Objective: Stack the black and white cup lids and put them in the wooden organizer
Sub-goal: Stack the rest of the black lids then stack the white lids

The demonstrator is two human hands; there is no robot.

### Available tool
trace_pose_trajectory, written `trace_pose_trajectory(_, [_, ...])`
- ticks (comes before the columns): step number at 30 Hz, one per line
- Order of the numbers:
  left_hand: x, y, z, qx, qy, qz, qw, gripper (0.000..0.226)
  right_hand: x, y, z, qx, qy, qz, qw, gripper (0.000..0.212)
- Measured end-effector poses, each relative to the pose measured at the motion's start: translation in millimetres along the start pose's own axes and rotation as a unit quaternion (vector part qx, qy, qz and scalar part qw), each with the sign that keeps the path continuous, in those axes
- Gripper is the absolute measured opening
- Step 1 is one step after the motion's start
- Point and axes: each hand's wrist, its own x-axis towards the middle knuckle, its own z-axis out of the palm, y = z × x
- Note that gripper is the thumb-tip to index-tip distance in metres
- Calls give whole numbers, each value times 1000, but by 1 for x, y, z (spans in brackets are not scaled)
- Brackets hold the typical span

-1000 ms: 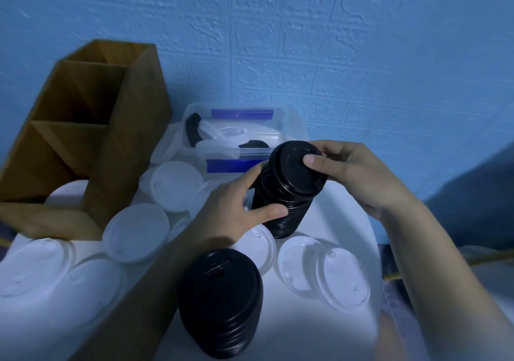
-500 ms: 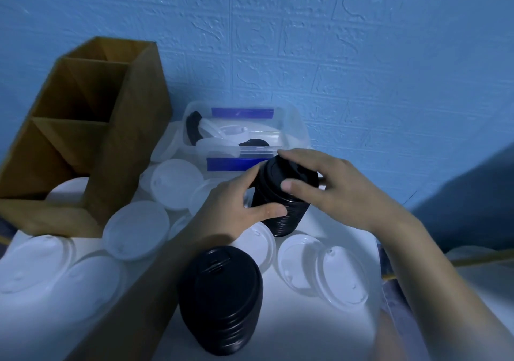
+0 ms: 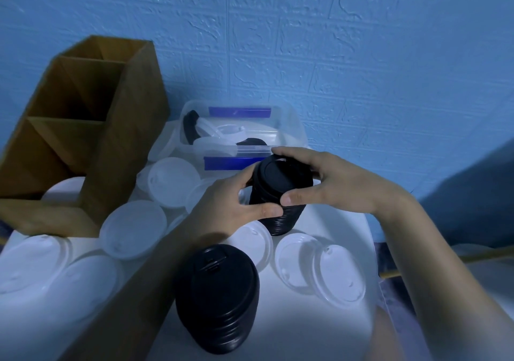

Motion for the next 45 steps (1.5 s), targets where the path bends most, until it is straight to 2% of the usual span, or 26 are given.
trace_pose_trajectory(6, [0, 1, -1, -1, 7, -6, 1000, 75, 0, 3, 3, 14, 3, 0, 1000, 86])
trace_pose_trajectory(10, [-2, 2, 0, 5, 10, -14, 1000, 77, -3, 3, 10, 13, 22, -6, 1000, 78])
trace_pose_trajectory(16, [-3, 4, 0, 20, 22, -16, 999, 79, -6, 4, 22, -20, 76, -14, 997, 97])
trace_pose_trajectory(20, [-3, 6, 1, 24, 21, -13, 999, 80, -10, 4, 27, -47, 106, -15, 993, 86])
trace_pose_trajectory(28, [-3, 6, 0, 33, 9, -3, 999, 76, -15, 2, 35, -74, 145, -18, 986, 80])
trace_pose_trajectory(31, [-4, 6, -1, 29, 4, -8, 1000, 78, -15, 3, 36, -55, 145, -17, 988, 78])
trace_pose_trajectory(36, [-4, 7, -3, 33, 4, -10, 999, 73, -16, 12, 27, 48, 104, -12, 993, 93])
trace_pose_trajectory(40, [-4, 8, -2, 31, -11, -10, 999, 75, -26, 18, 26, 113, 81, -33, 990, 71])
trace_pose_trajectory(43, [-4, 8, -5, 31, -13, -14, 999, 98, -26, 20, 26, 129, 82, -46, 987, 64])
trace_pose_trajectory(45, [-4, 9, -6, 27, -20, -10, 999, 102, -25, 21, 27, 137, 76, -49, 986, 63])
